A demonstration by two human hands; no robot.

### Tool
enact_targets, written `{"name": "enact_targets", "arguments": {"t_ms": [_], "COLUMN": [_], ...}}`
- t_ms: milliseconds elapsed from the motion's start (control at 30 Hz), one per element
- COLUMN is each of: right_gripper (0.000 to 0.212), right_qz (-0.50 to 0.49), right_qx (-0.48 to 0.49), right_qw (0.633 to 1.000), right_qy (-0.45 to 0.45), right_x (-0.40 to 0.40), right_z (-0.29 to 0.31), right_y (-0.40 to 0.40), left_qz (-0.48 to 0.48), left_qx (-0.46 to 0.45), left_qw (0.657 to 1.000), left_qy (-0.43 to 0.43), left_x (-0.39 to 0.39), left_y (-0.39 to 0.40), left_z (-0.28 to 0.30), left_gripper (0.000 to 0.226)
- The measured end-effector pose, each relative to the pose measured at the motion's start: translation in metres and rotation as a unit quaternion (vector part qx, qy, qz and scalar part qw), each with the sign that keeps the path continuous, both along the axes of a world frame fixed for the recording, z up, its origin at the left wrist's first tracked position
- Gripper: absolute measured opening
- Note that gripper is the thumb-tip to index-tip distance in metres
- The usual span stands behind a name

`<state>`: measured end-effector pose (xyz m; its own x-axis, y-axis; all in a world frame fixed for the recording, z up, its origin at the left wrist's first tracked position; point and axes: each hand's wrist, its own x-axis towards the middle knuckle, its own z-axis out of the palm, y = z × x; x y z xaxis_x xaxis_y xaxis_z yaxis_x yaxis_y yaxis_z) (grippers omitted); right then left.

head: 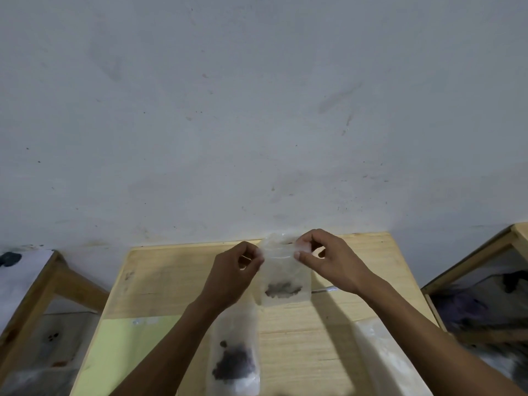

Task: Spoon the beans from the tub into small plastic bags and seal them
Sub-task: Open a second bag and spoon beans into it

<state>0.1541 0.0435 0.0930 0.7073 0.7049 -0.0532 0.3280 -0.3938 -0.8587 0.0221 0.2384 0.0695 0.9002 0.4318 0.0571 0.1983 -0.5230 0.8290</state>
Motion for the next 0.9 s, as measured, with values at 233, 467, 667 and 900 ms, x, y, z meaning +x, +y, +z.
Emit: {"name": "enact_targets", "arguments": {"t_ms": [233,467,667,900], "right_gripper": [0.016,0.016,0.015,0.026], "right_qz": [0.093,0.104,0.112,0.085], "right_qx": [-0.096,-0.103,-0.132,-0.141], "right_qw": [0.964,0.953,0.946,0.957], "right_qy": [-0.230,-0.264,-0.274,-0.240], "right_x": [-0.013,-0.020,-0.018,-0.021], "right_z": [0.004,0.003,0.012,0.002], "right_y": [0.022,0.024,0.014,0.003], "left_qz": [-0.063,-0.061,-0.018,0.026], "left_qx": [0.100,0.106,0.051,0.003], "left_qw": [0.992,0.992,0.998,1.000], "left_qy": [-0.035,-0.033,-0.019,0.017], "left_x": [0.003,-0.001,-0.007,-0.023], "left_y": [-0.014,-0.013,-0.008,-0.002], "left_z": [0.004,0.008,0.013,0.009], "left_gripper": [0.003,0.003,0.014,0.011]}}
